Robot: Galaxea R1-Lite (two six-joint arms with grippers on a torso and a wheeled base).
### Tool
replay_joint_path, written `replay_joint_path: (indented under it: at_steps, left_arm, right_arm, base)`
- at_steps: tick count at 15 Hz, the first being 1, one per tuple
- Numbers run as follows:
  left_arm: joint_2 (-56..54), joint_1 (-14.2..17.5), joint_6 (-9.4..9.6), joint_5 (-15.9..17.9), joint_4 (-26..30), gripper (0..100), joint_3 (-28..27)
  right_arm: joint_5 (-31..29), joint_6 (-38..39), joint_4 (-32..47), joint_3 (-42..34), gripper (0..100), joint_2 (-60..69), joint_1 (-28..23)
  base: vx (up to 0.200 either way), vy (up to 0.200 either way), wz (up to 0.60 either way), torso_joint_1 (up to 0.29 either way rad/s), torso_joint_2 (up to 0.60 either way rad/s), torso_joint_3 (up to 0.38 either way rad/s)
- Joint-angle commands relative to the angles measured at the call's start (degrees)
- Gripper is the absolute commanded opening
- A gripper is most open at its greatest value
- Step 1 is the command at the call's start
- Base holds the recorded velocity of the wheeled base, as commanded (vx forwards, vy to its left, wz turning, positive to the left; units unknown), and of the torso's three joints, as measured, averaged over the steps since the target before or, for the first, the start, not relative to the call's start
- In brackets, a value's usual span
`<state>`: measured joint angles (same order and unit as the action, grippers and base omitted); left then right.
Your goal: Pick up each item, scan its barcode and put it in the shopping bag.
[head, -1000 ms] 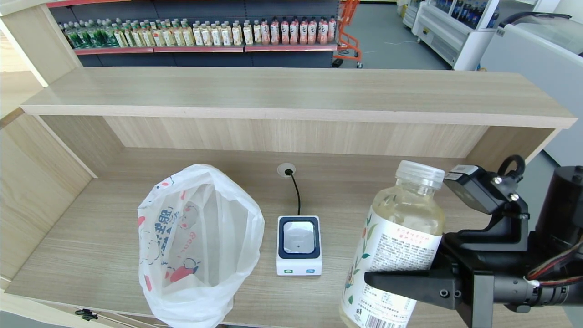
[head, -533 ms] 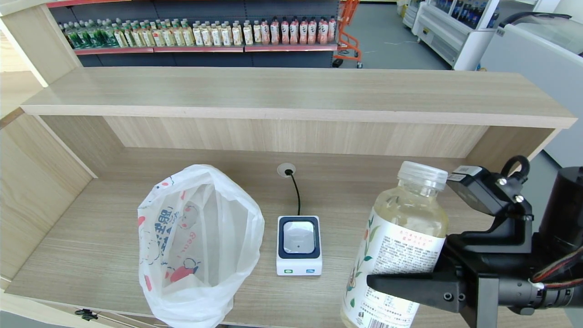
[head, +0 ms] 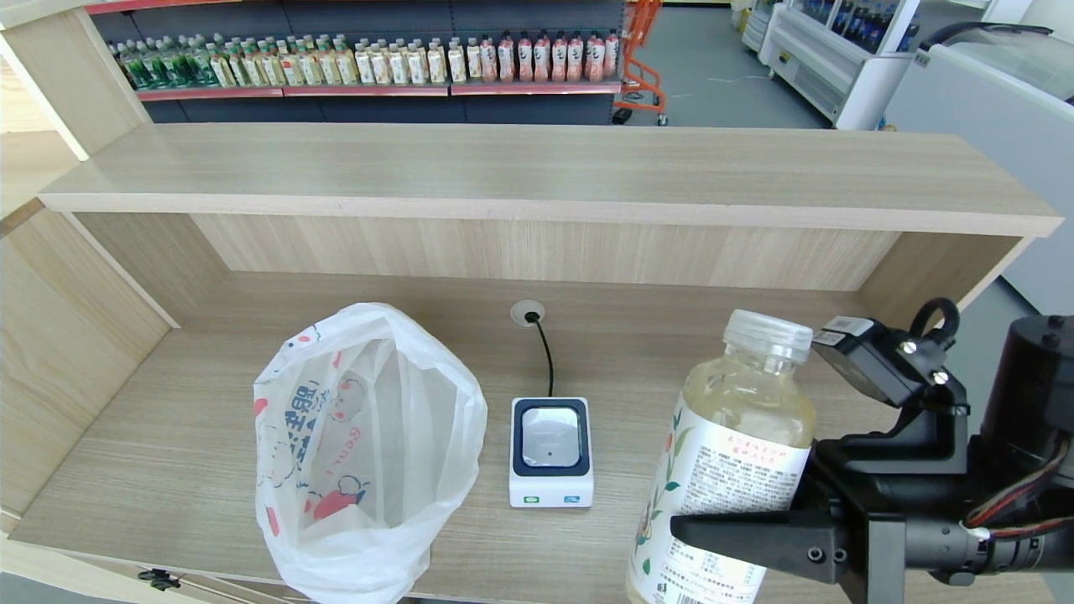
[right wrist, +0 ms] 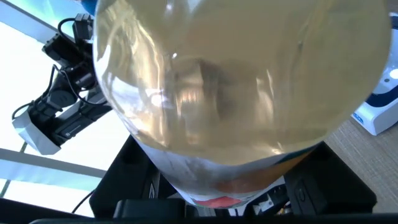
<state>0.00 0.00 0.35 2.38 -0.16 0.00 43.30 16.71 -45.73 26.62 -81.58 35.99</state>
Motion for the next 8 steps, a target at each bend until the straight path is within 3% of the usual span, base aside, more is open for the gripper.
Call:
replay_joint_path:
  at_steps: [1,8]
  left_arm:
    - [0.1,0.0,0.00,0.0,0.0,100,0.0]
    - [0.1,0.0,0.00,0.0,0.0,100,0.0]
  right_arm:
    - [0.0,-0.2,-0.1,-0.1,0,-0.9,0.5]
    - [-0.1,-2.7,-0.7,-0.8,0,-4.8,1.5]
  base:
    - [0.000,0.000,0.00,0.000,0.00,0.000]
    - [0.000,0.000,0.00,0.000,0.00,0.000]
